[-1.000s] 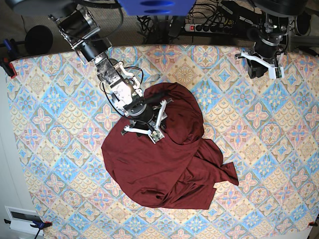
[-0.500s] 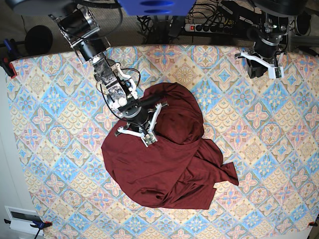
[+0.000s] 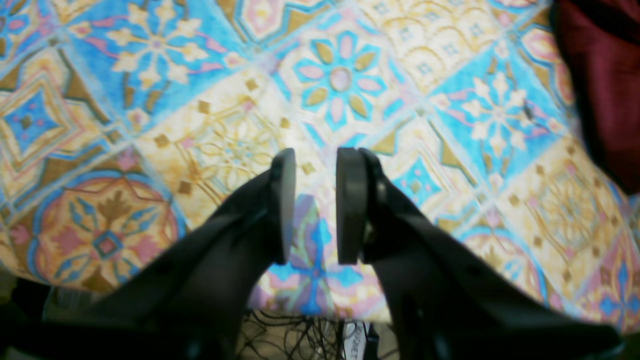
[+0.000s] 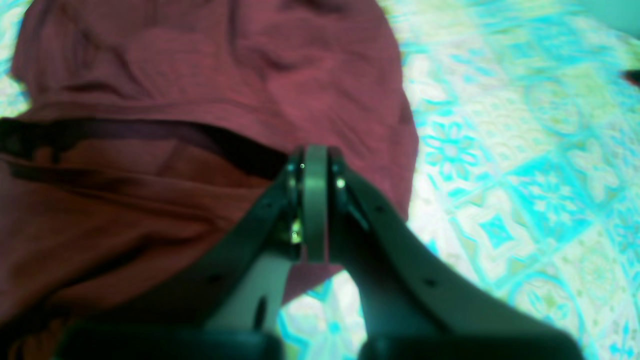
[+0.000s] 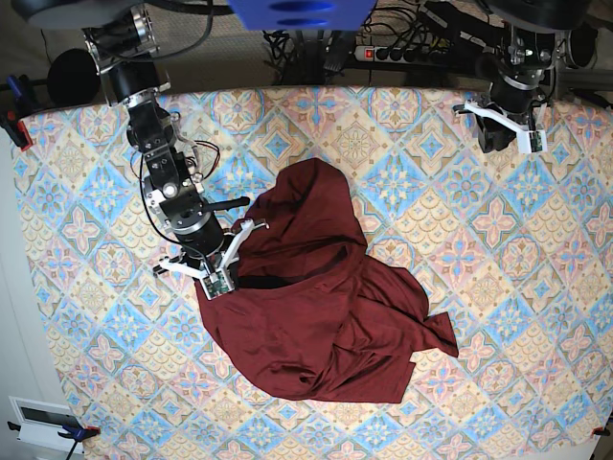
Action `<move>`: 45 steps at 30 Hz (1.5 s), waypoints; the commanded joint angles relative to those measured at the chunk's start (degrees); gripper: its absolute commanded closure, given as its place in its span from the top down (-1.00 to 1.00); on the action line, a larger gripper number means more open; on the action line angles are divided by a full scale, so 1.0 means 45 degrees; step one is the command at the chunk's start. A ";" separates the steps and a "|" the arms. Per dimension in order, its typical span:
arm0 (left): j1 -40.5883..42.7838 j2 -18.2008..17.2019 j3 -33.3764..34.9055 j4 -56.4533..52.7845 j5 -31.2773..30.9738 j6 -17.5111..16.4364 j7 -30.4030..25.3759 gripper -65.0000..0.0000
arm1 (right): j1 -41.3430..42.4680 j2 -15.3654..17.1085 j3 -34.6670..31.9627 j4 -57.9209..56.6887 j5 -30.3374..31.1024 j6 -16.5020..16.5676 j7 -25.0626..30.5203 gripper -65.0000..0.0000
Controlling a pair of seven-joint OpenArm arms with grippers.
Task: Layout the t-shirt on the table in an organized manner, then fold the t-shirt properly
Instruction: 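Pull the grasped fabric outward with the right gripper and release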
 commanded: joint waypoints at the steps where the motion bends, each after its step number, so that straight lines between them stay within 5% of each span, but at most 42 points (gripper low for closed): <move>1: -0.0041 -0.0283 -0.0121 0.0225 -0.0027 -0.0080 -0.0267 -0.56 | 0.0191 0.0346 0.0393 0.0363 0.0256 -0.0090 0.0335 -1.00; 10: -0.0452 -0.0283 -0.0121 0.0225 -0.0027 -0.0080 -0.0267 -0.56 | -0.0004 0.2807 0.3421 0.0500 0.2971 -0.0090 0.0413 -1.00; 15: -0.0979 -0.0283 -0.0101 0.0225 0.0012 -0.0080 -0.0189 -0.56 | -0.0043 0.3764 0.3675 0.0715 0.4553 -0.0012 0.0394 -1.00; 21: -0.1331 -0.0283 -0.0062 0.0225 0.0012 -0.0080 -0.0169 -0.56 | -0.0043 0.3569 0.1683 0.1516 0.4417 -0.0012 0.0296 -0.99; 28: -0.1077 -0.0283 -0.0062 0.0225 0.0012 -0.0080 -0.0169 -0.56 | 0.0035 0.1498 -0.0212 0.0676 0.3010 -0.0051 0.0277 -0.54; 39: -0.0686 -0.0263 -0.0081 0.0225 -0.0008 -0.0080 -0.0169 -0.56 | -0.0512 0.1459 -0.2791 0.0227 -0.0956 -0.0051 0.0296 -0.32; 45: -0.0725 -0.0263 -0.0062 0.0225 -0.0008 -0.0080 -0.0169 -0.56 | -0.0551 0.1459 -0.2869 -0.0360 -0.1483 -0.0051 0.0374 -0.24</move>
